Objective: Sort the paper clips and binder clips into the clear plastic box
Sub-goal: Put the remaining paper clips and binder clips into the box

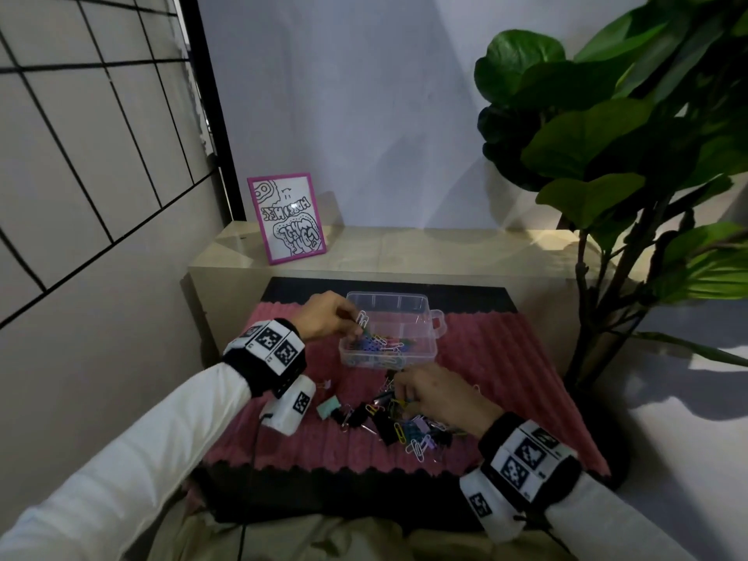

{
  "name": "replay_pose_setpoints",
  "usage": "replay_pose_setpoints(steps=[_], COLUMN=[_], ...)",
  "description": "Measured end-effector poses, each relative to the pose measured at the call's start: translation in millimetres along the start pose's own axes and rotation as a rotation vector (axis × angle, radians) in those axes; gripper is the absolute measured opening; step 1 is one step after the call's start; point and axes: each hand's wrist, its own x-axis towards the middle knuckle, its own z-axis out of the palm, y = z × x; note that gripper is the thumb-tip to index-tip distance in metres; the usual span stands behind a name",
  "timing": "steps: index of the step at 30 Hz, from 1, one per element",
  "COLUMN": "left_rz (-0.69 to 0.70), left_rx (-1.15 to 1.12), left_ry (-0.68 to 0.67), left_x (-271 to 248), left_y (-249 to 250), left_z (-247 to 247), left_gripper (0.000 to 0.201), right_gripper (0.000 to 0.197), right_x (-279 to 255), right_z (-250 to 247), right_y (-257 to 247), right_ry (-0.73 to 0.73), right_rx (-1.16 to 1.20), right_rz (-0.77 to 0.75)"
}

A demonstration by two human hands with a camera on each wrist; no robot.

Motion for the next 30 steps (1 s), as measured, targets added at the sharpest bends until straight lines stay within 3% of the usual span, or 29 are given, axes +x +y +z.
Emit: replay_pose_setpoints(steps=[5, 8, 11, 15, 19, 25, 27, 30], left_rz=[0.017, 0.063, 0.088, 0.123, 0.112, 0.198, 0.273, 0.338], left_rx=[0.212, 0.245, 0.265, 0.163, 0.073, 0.012, 0.017, 0.109], left_ry=[-0.03, -0.088, -0.053, 0.093, 0.1, -0.037, -0.081, -0.167], left_x=[6.7, 4.3, 0.2, -23.2, -57.3, -74.2, -74.1, -68.9], left_y=[2.9, -1.0, -4.7, -2.0, -5.5, -14.3, -9.6, 1.2], left_z=[1.3, 5.7, 9.1, 10.0, 23.3, 47.9, 55.3, 65.0], left_gripper=[0.021, 0.037, 0.048, 0.043, 0.028, 0.024, 0.025, 0.031], right_gripper=[0.006, 0.008, 0.013, 0.008, 0.005, 0.009, 0.007, 0.02], right_x=[0.8, -1.1, -1.9, -1.1, 11.0, 55.3, 67.5, 76.7], right_z=[-10.6, -15.2, -18.8, -28.1, -44.3, -58.6, -55.3, -48.8], right_y=[11.5, 16.3, 18.6, 17.8, 12.0, 1.6, -3.3, -9.4], right_ry=[0.06, 0.112, 0.122, 0.133, 0.117, 0.292, 0.297, 0.224], right_rx=[0.357, 0.544, 0.706, 0.824, 0.894, 0.776, 0.662, 0.408], right_rz=[0.065, 0.12, 0.118, 0.105, 0.098, 0.138, 0.145, 0.169])
